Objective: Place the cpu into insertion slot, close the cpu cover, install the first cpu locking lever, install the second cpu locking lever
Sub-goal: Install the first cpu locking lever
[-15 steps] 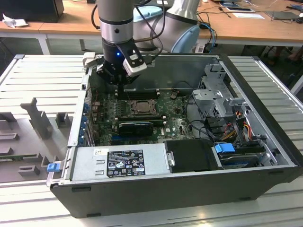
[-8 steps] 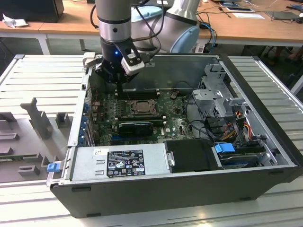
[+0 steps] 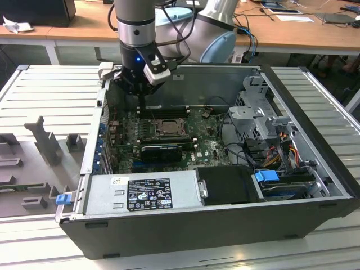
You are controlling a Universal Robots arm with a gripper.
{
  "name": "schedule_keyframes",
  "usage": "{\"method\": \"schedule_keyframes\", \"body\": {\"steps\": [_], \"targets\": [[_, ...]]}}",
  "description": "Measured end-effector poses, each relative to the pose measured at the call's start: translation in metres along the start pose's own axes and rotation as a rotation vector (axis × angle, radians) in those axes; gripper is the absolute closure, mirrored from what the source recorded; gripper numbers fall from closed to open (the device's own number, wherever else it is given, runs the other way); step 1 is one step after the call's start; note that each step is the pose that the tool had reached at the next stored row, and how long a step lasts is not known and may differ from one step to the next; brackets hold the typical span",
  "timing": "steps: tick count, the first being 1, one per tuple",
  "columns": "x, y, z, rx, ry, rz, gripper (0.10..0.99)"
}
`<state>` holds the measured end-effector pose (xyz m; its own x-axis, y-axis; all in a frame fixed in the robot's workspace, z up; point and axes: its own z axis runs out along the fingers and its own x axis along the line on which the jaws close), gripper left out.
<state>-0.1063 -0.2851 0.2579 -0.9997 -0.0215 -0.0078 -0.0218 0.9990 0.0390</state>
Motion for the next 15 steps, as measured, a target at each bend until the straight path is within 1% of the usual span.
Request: {"method": "schedule_keyframes", "body": {"steps": [1, 5, 8, 10, 11, 13, 14, 15], "targets": [[-0.0014, 0.0003, 0.0002, 0.000, 0.0000, 0.000, 0.980], [-0.0126, 0.0006, 0.0007, 0.000, 0.0003, 0.000, 0.980], [-0.0286, 0.0005, 0.0013, 0.000, 0.0007, 0.000, 0.980], [-0.0365, 0.0004, 0.0016, 0.000, 0.0012, 0.000, 0.980], [-0.0440, 0.0003, 0.0018, 0.000, 0.0017, 0.000, 0.980], [-0.0499, 0.0001, 0.0019, 0.000, 0.0024, 0.000, 0.980], [-0.0518, 0.0000, 0.0019, -0.004, 0.0027, 0.000, 0.980], [-0.0528, 0.0000, 0.0020, -0.013, 0.0027, 0.000, 0.980]]}}
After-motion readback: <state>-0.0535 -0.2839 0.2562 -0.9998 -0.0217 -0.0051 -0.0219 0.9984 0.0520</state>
